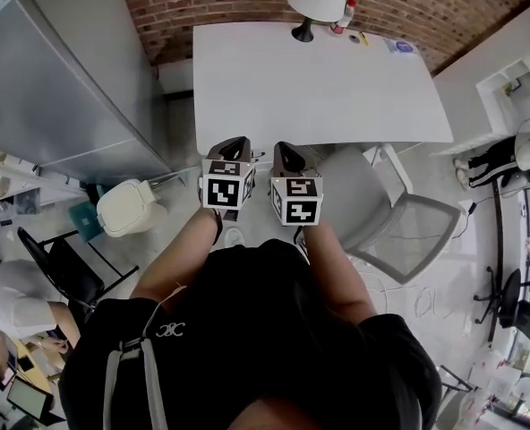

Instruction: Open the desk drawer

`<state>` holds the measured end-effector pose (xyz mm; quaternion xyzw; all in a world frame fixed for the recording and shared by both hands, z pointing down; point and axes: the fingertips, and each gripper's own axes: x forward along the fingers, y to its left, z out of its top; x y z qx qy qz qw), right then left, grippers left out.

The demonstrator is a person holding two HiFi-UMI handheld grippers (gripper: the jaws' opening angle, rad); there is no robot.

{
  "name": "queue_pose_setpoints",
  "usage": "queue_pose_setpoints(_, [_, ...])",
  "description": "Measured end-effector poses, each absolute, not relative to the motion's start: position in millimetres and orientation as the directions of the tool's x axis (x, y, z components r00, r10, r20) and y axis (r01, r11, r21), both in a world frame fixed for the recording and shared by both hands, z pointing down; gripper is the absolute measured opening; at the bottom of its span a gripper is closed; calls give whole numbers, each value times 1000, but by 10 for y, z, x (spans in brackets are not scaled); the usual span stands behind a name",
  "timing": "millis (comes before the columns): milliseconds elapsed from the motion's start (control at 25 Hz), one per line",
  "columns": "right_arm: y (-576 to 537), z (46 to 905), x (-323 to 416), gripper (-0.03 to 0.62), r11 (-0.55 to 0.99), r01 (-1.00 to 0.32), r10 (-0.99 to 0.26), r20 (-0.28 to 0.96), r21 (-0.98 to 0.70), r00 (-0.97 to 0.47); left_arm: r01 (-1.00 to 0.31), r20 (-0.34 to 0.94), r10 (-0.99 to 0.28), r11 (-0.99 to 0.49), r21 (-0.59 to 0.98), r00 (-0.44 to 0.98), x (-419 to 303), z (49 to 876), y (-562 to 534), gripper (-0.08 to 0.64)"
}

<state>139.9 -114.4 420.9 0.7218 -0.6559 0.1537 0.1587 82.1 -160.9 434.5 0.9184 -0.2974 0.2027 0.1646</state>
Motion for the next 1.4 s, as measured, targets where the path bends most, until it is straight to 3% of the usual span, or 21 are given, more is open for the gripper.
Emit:
queue_pose_setpoints(680, [-1265, 5265, 1105, -8, 291, -948, -774, 613, 126, -156, -790, 600, -553, -565, 240, 578, 226, 5097, -1488, -3])
queue_pose_setpoints(920, [-1292, 5850, 1069, -8, 427, -876, -691, 706, 224, -156, -818, 655, -531, -517, 251, 537, 134, 5389, -1450, -3])
queue_pose_setpoints(1400, [-1587, 7010, 1290, -8, 533, -763, -614, 788, 365, -51, -832, 728, -476, -501, 237, 494, 114, 5827, -1337, -3])
